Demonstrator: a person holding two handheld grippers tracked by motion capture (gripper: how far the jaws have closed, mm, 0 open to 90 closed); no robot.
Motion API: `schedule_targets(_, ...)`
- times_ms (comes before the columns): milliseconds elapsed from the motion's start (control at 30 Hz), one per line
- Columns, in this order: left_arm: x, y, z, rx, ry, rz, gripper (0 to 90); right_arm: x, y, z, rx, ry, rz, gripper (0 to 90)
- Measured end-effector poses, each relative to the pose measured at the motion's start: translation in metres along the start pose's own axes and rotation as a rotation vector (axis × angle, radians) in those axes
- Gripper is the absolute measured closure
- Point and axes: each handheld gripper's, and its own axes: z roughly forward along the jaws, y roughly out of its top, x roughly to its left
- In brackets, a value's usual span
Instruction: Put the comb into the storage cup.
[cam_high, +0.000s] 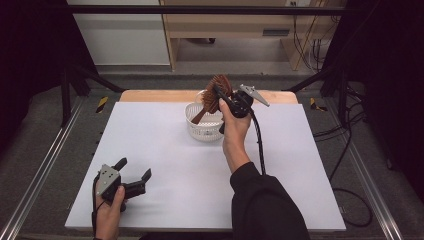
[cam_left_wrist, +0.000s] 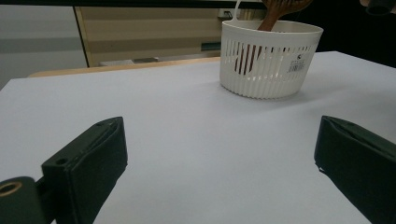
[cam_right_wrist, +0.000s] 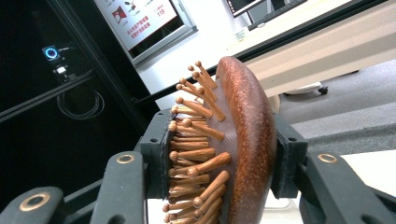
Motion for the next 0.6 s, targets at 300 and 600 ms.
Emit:
schedule_targets(300,-0.0002,-0.0001,0.0001,0.0,0.0,0.001,2.5,-0.0005,-0.0011,0.0002,-0.003,0.001,0.003,51.1)
schedule_targets(600,-0.0001,-0.0001,0.0001,0.001,-0.001,0.0,2.5,0.0003,-0.0033,0.0014,0.0,0.004,0.003,51.0)
